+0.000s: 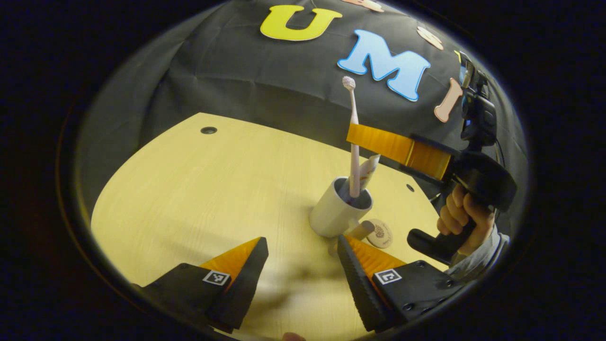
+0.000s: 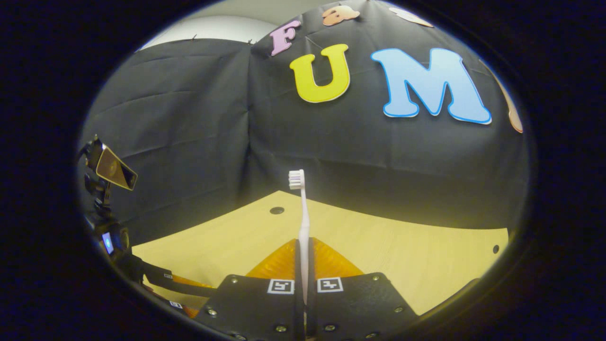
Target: Put the toothbrush and toothpaste on the desktop into the cup, then pick up the cup and place it on the coaster on the desktop.
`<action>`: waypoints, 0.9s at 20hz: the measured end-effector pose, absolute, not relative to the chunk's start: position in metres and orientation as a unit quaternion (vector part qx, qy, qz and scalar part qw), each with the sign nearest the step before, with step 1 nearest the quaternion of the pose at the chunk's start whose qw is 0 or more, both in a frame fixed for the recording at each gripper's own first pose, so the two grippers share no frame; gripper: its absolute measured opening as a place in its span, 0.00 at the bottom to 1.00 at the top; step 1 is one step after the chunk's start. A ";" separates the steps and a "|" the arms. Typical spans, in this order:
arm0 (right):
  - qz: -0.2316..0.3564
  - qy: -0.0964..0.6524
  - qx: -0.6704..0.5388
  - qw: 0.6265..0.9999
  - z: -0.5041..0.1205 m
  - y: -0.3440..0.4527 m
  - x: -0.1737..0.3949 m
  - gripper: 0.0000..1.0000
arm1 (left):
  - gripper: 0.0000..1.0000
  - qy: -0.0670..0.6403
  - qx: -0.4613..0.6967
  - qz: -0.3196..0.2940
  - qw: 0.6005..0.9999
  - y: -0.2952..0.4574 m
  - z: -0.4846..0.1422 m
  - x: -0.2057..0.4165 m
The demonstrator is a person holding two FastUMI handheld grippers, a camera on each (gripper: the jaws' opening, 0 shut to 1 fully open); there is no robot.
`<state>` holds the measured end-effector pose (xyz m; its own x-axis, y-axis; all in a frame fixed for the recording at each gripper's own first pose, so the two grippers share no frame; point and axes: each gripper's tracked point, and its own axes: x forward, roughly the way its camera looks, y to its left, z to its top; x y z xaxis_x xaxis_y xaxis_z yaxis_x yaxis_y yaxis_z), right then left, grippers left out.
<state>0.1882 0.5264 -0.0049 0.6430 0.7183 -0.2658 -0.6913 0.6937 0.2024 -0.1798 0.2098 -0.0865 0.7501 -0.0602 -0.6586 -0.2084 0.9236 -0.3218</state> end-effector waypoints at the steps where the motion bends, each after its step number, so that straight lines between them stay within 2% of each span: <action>1: 0.390 0.168 0.035 0.905 -0.011 0.528 0.190 0.03 | 0.95 0.352 -0.192 0.042 0.915 0.211 -0.088 -0.178; 12: 0.381 0.163 0.007 0.910 -0.015 0.517 0.184 0.07 | 0.95 0.353 -0.194 0.040 0.914 0.207 -0.094 -0.162; 15: 0.378 0.159 0.007 0.912 -0.010 0.514 0.183 0.23 | 0.95 0.353 -0.196 0.037 0.914 0.201 -0.098 -0.158; 17: 0.376 0.158 0.007 0.913 -0.007 0.513 0.180 0.43 | 0.95 0.352 -0.194 0.035 0.915 0.197 -0.101 -0.152; 18: 0.377 0.158 0.009 0.913 -0.004 0.514 0.178 0.45 | 0.95 0.352 -0.193 0.035 0.915 0.197 -0.102 -0.150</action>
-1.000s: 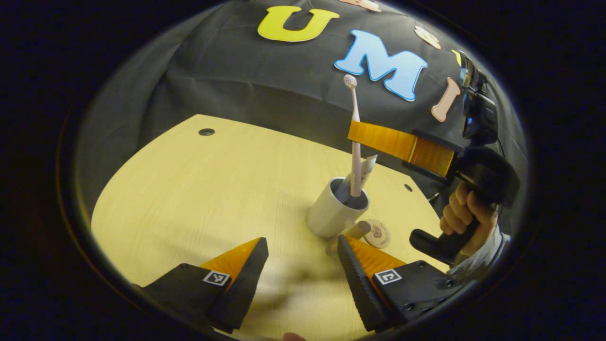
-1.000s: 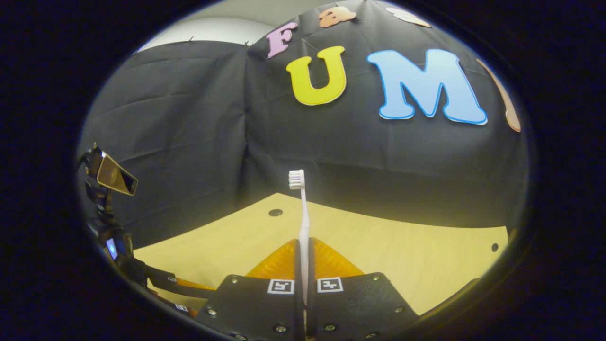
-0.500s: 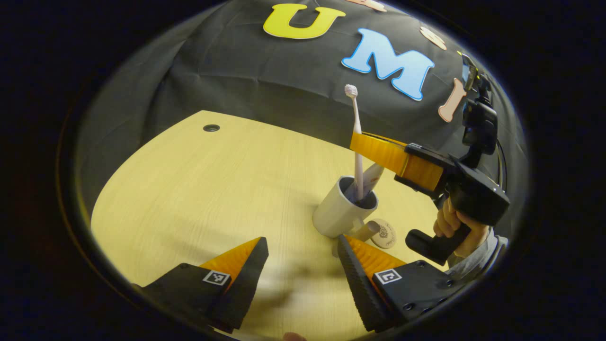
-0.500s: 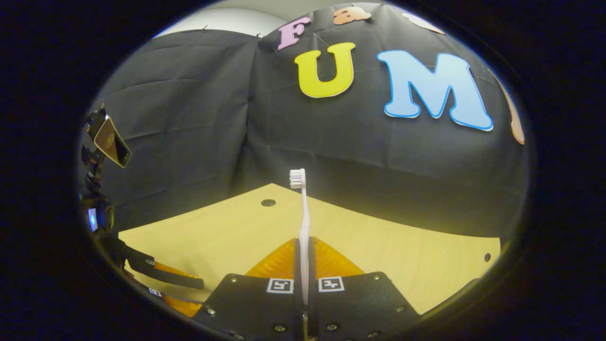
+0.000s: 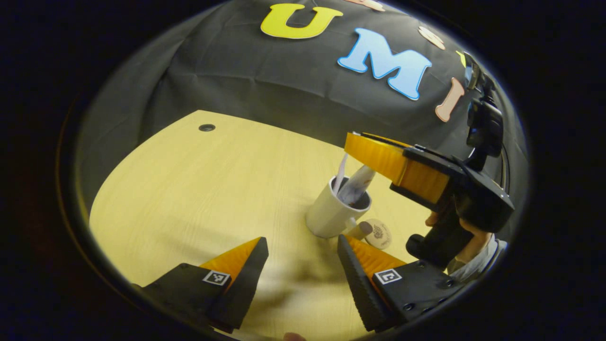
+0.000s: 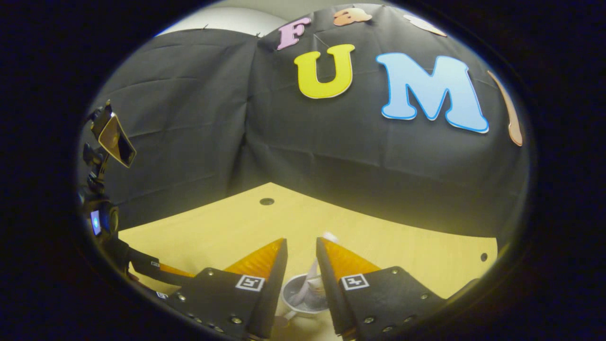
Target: Put the toothbrush and toothpaste on the desktop into the cup, then pick up the cup and place it on the coaster on the desktop.
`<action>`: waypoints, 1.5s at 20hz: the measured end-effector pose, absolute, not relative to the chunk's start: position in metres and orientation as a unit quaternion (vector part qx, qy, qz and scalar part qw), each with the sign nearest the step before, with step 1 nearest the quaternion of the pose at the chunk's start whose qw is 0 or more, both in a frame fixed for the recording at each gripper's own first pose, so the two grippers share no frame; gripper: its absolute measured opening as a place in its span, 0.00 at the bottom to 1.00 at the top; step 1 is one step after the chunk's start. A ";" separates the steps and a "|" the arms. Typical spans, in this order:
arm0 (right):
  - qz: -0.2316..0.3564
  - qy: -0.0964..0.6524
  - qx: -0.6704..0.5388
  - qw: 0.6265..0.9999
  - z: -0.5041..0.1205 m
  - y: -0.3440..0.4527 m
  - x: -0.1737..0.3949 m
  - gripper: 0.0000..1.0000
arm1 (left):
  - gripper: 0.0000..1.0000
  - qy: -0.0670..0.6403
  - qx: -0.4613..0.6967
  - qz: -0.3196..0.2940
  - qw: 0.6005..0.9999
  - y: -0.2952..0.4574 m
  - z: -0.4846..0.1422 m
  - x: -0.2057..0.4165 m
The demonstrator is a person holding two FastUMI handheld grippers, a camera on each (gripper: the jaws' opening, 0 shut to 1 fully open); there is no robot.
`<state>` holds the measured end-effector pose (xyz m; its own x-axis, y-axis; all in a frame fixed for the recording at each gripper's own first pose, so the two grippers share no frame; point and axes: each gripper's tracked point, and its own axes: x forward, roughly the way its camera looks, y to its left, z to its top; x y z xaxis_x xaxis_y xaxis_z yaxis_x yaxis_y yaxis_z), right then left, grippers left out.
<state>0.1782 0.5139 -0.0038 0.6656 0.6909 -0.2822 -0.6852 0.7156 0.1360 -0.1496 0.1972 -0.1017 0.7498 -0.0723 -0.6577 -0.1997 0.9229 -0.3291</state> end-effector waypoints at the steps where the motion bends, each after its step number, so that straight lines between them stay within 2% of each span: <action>1: 0.375 0.157 0.010 0.913 -0.001 0.511 0.178 0.60 | 0.95 0.350 -0.192 0.033 0.916 0.197 -0.103 -0.146; 5: 0.355 0.144 0.015 0.924 0.019 0.495 0.177 0.78 | 0.95 0.348 -0.186 0.021 0.919 0.192 -0.118 -0.137; 6: 0.350 0.142 0.019 0.926 0.024 0.491 0.177 0.78 | 0.94 0.348 -0.185 0.018 0.919 0.192 -0.121 -0.136; 8: 0.338 0.142 0.031 0.930 0.035 0.479 0.177 0.85 | 0.95 0.344 -0.183 0.014 0.921 0.192 -0.128 -0.131; 17: 0.270 0.154 0.074 0.947 0.066 0.405 0.165 0.85 | 0.96 0.354 -0.184 -0.004 0.917 0.201 -0.159 -0.106; 19: 0.252 0.158 0.072 0.952 0.063 0.386 0.162 0.85 | 0.94 0.361 -0.182 -0.005 0.915 0.199 -0.164 -0.098; 30: 0.203 0.198 0.056 0.957 0.038 0.316 0.132 0.85 | 0.94 0.463 -0.144 -0.001 0.875 0.175 -0.197 -0.081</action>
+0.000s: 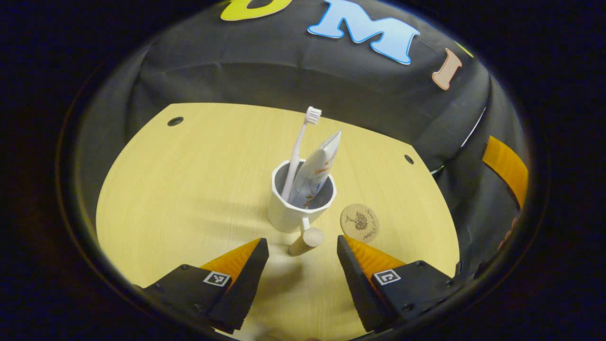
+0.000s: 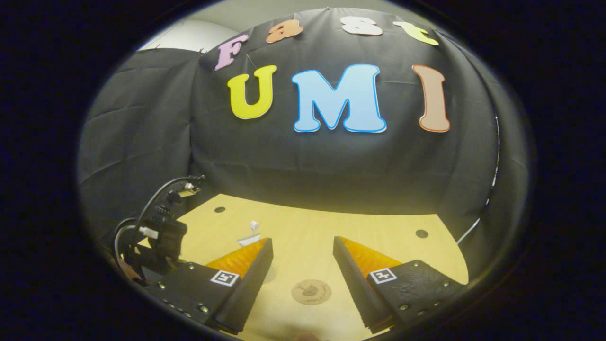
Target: Put the toothbrush and toothpaste on the desktop into the cup, then pick up the cup and place it on the coaster on the desktop.
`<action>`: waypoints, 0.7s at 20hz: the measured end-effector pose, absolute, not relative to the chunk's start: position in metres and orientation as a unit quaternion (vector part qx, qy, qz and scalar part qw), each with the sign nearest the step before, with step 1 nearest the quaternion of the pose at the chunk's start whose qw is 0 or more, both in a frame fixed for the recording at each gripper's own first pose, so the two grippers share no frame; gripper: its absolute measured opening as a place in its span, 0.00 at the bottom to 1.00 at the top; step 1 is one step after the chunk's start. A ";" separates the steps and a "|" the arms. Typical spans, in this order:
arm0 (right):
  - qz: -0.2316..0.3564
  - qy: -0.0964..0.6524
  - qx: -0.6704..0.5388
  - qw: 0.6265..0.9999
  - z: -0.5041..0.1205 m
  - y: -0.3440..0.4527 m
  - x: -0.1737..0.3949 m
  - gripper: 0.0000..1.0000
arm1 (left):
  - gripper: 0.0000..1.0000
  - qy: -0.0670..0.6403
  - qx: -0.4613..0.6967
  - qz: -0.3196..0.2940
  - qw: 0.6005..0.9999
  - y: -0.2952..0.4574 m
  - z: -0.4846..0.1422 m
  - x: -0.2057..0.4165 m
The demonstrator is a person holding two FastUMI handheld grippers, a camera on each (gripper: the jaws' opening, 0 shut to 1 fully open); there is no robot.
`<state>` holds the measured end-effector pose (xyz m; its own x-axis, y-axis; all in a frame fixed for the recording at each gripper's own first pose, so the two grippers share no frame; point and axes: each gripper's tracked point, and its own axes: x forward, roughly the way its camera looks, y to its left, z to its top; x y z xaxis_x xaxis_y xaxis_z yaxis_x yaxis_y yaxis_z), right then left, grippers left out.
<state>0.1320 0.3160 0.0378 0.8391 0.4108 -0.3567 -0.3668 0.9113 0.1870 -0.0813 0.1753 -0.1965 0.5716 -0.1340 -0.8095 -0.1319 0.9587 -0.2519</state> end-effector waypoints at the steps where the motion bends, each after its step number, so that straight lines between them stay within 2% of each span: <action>1: 0.200 0.204 0.055 0.957 0.035 0.311 0.129 0.85 | 0.92 0.470 -0.140 0.001 0.871 0.176 -0.198 -0.078; 2: 0.198 0.209 0.055 0.956 0.031 0.305 0.126 0.85 | 0.96 0.477 -0.136 0.004 0.868 0.176 -0.201 -0.075; 3: 0.196 0.214 0.056 0.955 0.028 0.301 0.123 0.85 | 0.92 0.486 -0.133 0.007 0.864 0.176 -0.204 -0.073; 14: 0.177 0.259 0.069 0.947 0.000 0.270 0.109 0.85 | 0.93 0.551 -0.122 0.021 0.825 0.170 -0.245 -0.059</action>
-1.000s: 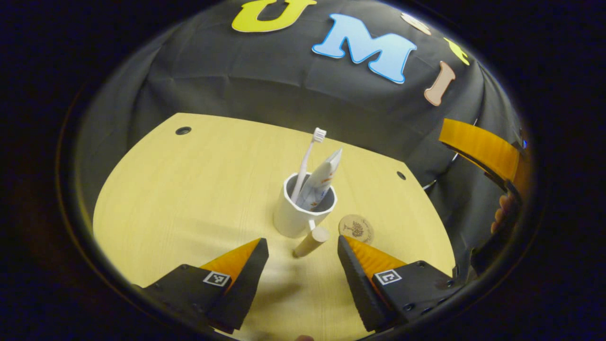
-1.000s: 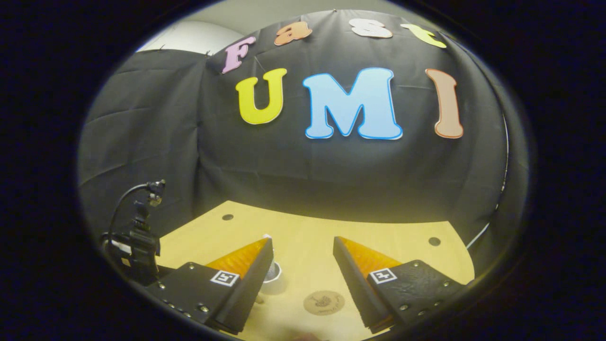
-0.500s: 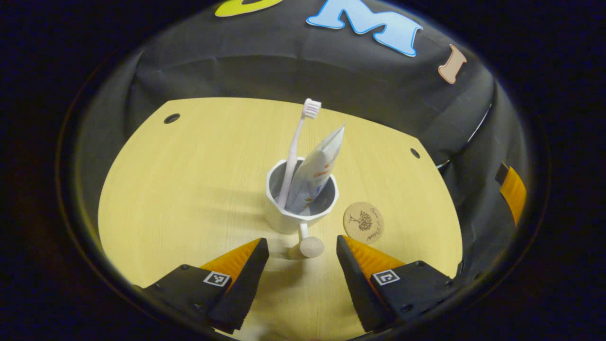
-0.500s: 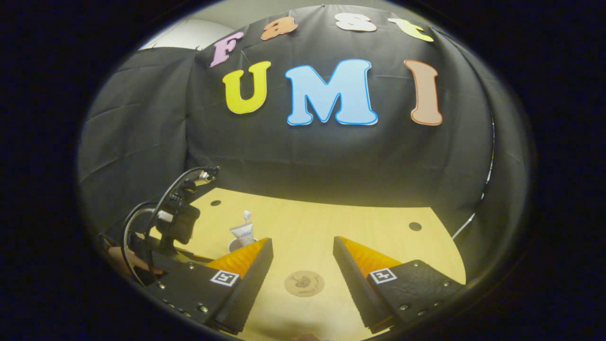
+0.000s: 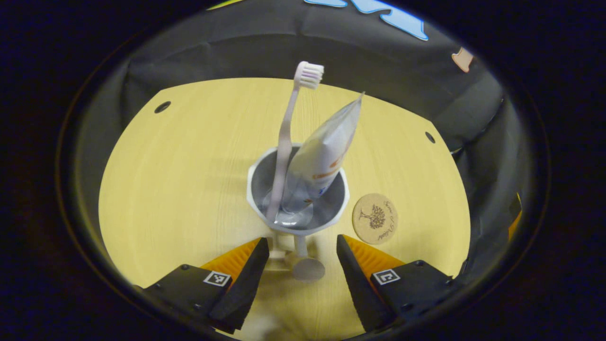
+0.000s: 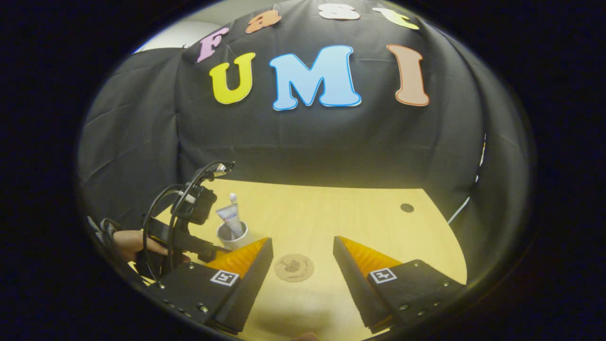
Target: Put the toothbrush and toothpaste on the desktop into the cup, then pick up the cup and place it on the coaster on the desktop.
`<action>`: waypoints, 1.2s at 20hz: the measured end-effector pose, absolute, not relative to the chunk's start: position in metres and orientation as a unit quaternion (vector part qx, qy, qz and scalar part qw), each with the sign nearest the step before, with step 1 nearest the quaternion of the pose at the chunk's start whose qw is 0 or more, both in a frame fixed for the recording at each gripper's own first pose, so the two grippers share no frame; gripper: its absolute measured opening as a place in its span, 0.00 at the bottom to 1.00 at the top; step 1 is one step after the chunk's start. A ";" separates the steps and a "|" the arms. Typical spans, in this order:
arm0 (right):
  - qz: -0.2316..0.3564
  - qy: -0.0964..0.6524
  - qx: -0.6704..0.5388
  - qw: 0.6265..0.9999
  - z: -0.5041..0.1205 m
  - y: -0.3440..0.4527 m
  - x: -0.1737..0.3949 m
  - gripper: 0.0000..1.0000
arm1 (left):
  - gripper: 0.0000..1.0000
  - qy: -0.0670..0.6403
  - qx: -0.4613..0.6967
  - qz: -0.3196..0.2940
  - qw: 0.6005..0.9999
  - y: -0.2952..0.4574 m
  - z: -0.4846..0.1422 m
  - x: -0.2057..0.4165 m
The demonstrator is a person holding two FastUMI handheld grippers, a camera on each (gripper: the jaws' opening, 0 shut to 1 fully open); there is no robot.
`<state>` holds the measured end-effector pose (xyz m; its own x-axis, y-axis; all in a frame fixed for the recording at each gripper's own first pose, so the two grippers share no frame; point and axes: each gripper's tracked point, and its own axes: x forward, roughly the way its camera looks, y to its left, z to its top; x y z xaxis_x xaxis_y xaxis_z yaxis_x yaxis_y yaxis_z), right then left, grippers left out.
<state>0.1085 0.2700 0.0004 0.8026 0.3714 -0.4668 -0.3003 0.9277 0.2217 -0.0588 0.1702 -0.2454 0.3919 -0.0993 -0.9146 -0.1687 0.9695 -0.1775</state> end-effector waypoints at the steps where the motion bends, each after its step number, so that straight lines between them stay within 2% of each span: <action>1: 0.176 0.259 0.069 0.947 0.000 0.269 0.109 0.85 | 0.93 0.553 -0.122 0.023 0.824 0.171 -0.247 -0.058; 4: 0.176 0.263 0.072 0.946 -0.003 0.268 0.107 0.85 | 0.92 0.553 -0.121 0.029 0.824 0.175 -0.246 -0.053; 5: 0.176 0.265 0.073 0.945 -0.004 0.269 0.107 0.85 | 0.72 0.552 -0.117 0.033 0.825 0.178 -0.246 -0.052; 6: 0.178 0.268 0.075 0.944 -0.005 0.271 0.107 0.85 | 0.74 0.550 -0.112 0.035 0.827 0.180 -0.247 -0.050; 7: 0.179 0.271 0.077 0.943 -0.006 0.273 0.106 0.85 | 0.67 0.549 -0.109 0.037 0.828 0.179 -0.249 -0.049; 8: 0.181 0.272 0.077 0.942 -0.007 0.274 0.104 0.85 | 0.70 0.551 -0.107 0.037 0.827 0.179 -0.250 -0.049; 11: 0.182 0.272 0.075 0.942 -0.007 0.274 0.103 0.85 | 0.64 0.558 -0.106 0.038 0.822 0.179 -0.251 -0.052; 13: 0.181 0.274 0.076 0.942 -0.007 0.274 0.103 0.85 | 0.67 0.563 -0.107 0.039 0.819 0.180 -0.254 -0.054; 17: 0.178 0.276 0.079 0.941 -0.007 0.273 0.102 0.85 | 0.43 0.568 -0.103 0.036 0.816 0.177 -0.254 -0.057; 19: 0.177 0.277 0.079 0.941 -0.007 0.273 0.101 0.85 | 0.42 0.569 -0.088 0.043 0.816 0.181 -0.254 -0.059; 22: 0.176 0.276 0.082 0.941 -0.006 0.273 0.099 0.85 | 0.34 0.566 -0.059 0.038 0.822 0.183 -0.256 -0.060; 24: 0.177 0.277 0.084 0.941 -0.006 0.273 0.097 0.85 | 0.34 0.559 -0.048 0.031 0.827 0.179 -0.258 -0.059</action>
